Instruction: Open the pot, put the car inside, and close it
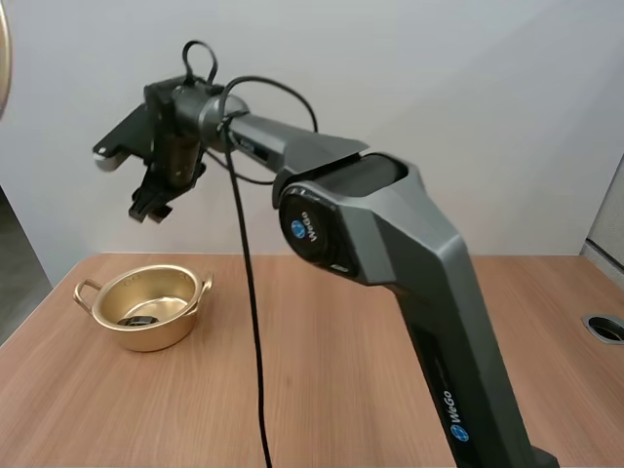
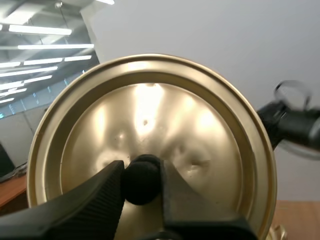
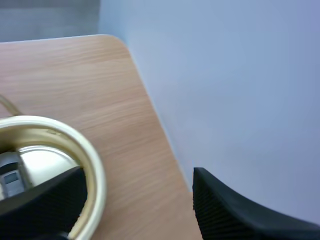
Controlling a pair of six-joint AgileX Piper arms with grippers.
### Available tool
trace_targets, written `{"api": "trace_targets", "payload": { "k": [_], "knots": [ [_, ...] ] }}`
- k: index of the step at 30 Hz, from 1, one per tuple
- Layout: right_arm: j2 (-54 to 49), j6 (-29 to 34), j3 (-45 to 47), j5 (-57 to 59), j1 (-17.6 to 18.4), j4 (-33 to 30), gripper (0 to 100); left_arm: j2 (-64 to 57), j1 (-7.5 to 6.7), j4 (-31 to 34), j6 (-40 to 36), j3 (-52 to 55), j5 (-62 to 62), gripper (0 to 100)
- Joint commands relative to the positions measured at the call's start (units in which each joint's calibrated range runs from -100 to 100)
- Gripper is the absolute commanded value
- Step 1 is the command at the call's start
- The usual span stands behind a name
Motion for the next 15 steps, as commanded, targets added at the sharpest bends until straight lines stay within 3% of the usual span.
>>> {"api": "trace_targets", "payload": {
  "k": [1, 6, 10, 15],
  "knots": [
    [-7.5, 0.4, 0.0, 0.4, -3.5, 0.6, 100, 3.3, -0.23, 4.6, -1.4, 7.1, 0.1, 0],
    [-20.5, 1.5, 0.0, 8.6, -11.4, 3.6, 100, 15.1, -0.62, 4.9, -5.2, 14.9, -18.1, 0],
    [-30.0, 1.5, 0.0, 14.0, -17.7, 6.5, 100, 26.7, -0.62, 0.6, -6.5, 18.4, -19.9, 0],
    [-39.8, 1.3, 0.0, 14.0, -22.3, 10.0, 100, 40.6, -0.62, -3.5, -6.5, 21.5, -24.9, 0]
  ]
}}
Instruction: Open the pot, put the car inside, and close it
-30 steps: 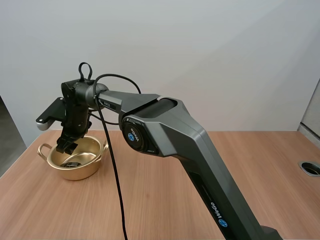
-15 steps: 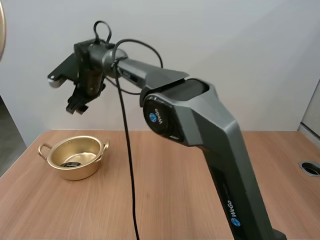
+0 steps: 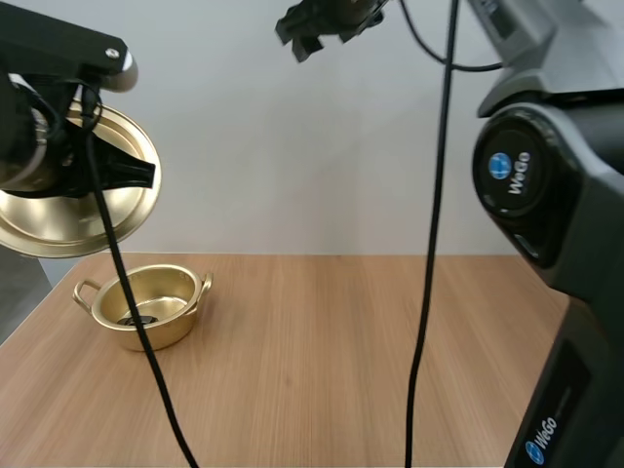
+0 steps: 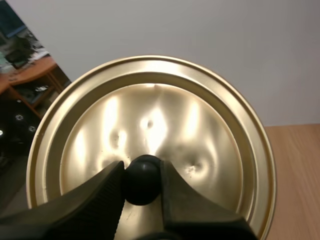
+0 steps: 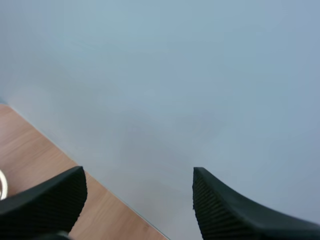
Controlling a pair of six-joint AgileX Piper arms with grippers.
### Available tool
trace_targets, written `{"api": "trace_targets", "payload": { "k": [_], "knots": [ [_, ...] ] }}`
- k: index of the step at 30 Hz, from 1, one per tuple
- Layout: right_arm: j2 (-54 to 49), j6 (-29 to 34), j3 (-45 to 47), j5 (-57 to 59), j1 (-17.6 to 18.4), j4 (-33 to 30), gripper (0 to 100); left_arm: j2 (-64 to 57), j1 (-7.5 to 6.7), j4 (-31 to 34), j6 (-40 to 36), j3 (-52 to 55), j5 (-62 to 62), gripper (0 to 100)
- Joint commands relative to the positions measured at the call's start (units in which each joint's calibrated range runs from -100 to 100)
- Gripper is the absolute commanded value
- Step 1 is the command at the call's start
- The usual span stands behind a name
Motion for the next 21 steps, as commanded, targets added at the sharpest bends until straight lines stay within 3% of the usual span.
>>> {"api": "trace_targets", "payload": {
  "k": [1, 7, 14, 21],
  "knots": [
    [-12.0, -0.1, 0.0, 0.0, -5.8, 1.5, 100, 16.3, 0.01, -0.9, 0.0, 0.6, -2.3, 0],
    [-19.3, 2.4, 0.1, 0.0, -5.8, 4.1, 100, 25.8, 0.09, -0.4, 0.0, 1.5, -3.6, 0],
    [-24.3, 3.9, 4.7, 0.0, -5.8, 1.9, 100, 33.6, 0.33, 1.9, -0.3, 7.1, -13.6, 0],
    [-26.7, 3.9, 9.4, 0.0, -5.8, 1.1, 100, 38.3, 3.38, 2.6, -1.3, 8.4, -25.2, 0]
  ]
}}
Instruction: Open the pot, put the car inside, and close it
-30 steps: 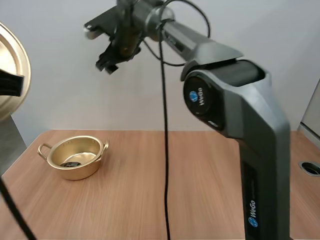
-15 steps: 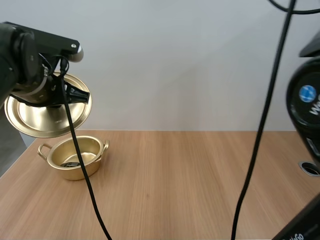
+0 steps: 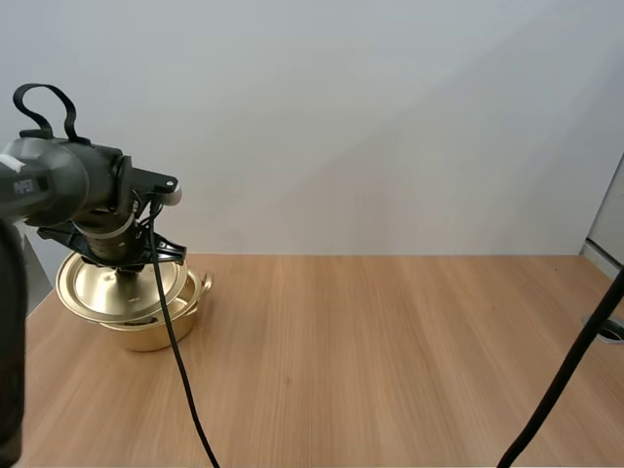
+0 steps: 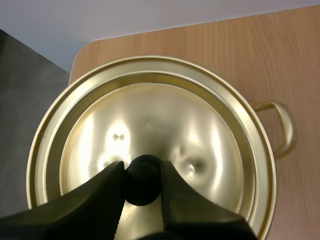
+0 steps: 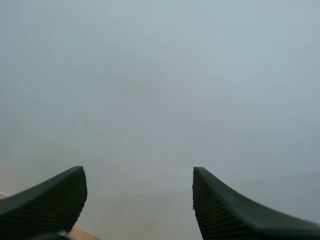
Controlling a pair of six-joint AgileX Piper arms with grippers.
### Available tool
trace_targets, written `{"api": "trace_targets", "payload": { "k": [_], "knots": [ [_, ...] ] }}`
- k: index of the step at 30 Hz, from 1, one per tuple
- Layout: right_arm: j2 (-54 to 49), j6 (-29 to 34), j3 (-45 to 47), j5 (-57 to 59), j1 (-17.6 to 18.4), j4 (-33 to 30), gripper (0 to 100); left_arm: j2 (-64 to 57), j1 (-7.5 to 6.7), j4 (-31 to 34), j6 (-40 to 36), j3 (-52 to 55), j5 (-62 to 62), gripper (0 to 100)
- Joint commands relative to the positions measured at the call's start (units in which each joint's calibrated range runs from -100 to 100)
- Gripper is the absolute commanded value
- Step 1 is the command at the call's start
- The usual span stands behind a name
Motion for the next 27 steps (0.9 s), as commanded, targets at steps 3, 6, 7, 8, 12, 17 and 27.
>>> {"api": "trace_targets", "payload": {
  "k": [3, 6, 7, 8, 12, 17, 27],
  "knots": [
    [-0.6, 0.0, 1.2, 0.0, 0.0, 0.1, 100, 2.4, 1.27, 0.3, 0.0, 0.0, -5.9, 0],
    [-0.6, 0.0, 1.4, 0.0, 0.0, 0.1, 100, 4.5, 1.24, 0.5, 0.4, 0.0, -7.8, 0],
    [-0.6, 0.0, 1.4, 0.0, 0.0, 0.1, 100, 5.3, 1.24, 0.3, 0.9, 0.0, -8.3, 0],
    [-0.6, 0.0, 1.4, 0.0, 0.0, 0.1, 100, 6.1, 1.24, -0.2, 1.3, 0.0, -8.4, 0],
    [-0.6, 0.0, 1.4, 0.0, 0.0, 0.1, 100, 8.4, 1.24, -1.0, 1.9, 0.0, -8.9, 0],
    [-0.6, 0.0, 1.4, 0.0, 0.0, 0.1, 100, 9.4, 1.24, -3.5, 3.6, 0.0, -10.2, 0],
    [-0.6, 0.0, 1.4, 0.0, 0.0, 0.1, 100, 9.4, 1.24, -10.8, 8.6, -1.2, -11.4, 0]
  ]
}}
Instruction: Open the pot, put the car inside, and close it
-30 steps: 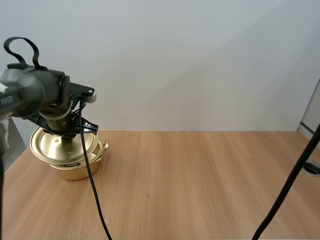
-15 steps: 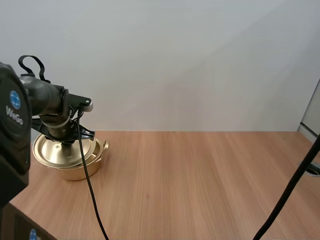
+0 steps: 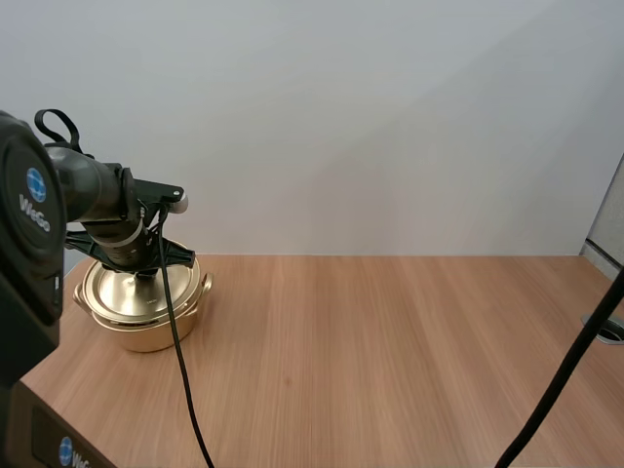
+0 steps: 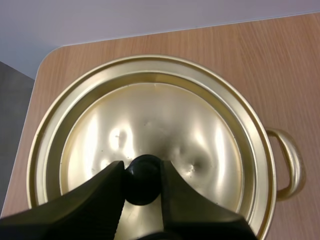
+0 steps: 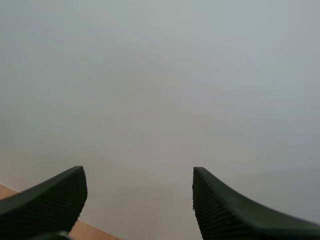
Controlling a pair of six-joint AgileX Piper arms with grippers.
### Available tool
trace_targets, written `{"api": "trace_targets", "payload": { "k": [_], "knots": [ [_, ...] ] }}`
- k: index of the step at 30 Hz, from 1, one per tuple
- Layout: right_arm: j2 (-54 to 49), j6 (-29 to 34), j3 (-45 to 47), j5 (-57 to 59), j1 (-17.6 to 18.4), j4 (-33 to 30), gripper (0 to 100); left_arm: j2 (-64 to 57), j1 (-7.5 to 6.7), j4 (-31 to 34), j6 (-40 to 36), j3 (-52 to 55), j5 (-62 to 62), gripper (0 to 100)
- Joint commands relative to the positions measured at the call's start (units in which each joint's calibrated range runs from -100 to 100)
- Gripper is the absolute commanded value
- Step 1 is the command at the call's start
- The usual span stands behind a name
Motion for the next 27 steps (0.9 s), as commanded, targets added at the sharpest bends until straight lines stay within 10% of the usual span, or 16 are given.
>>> {"api": "trace_targets", "payload": {
  "k": [1, 27],
  "knots": [
    [0.0, 0.0, 0.1, 0.0, 0.0, 0.1, 100, 0.0, 0.00, -0.2, 0.1, 0.0, -0.1, 0],
    [-1.5, 0.0, 0.1, 0.0, 0.0, 0.3, 100, 3.3, 0.00, -0.1, 0.4, 0.0, 2.5, 0]
  ]
}}
